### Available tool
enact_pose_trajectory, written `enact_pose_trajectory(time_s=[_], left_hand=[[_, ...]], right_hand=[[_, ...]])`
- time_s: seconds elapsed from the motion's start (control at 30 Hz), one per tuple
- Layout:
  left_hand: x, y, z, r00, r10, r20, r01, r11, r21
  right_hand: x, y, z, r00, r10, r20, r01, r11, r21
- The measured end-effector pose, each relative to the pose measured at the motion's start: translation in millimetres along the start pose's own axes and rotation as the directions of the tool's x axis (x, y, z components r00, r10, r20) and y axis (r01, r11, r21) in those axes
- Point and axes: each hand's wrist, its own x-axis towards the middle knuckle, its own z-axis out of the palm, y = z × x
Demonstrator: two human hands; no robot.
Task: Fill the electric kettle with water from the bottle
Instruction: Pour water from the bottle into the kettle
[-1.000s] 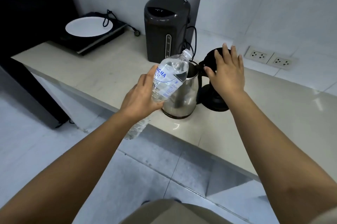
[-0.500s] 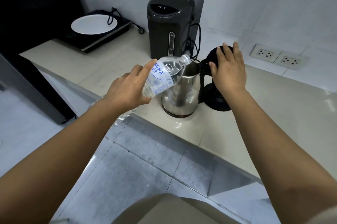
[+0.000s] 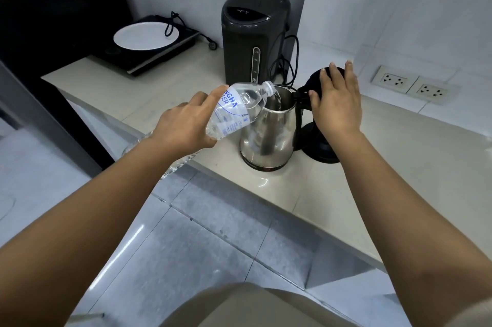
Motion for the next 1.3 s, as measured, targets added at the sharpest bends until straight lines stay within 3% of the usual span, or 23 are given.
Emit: enact_pose_trajectory(time_s=[0.67,1.3], left_hand=[[3.8,-2.7,-7.7,0.999,0.035,-0.005,-0.035,0.999,0.031],[5.7,-1.8,-9.4,1.000,0.025,0.009,-0.025,0.998,0.053]], right_hand=[[0.0,5.7,-3.5,0.995,-0.092,0.046,0.095,0.993,-0.064],[0.3,5.1,5.3,0.998,-0.068,-0.013,0.068,0.997,-0.037]])
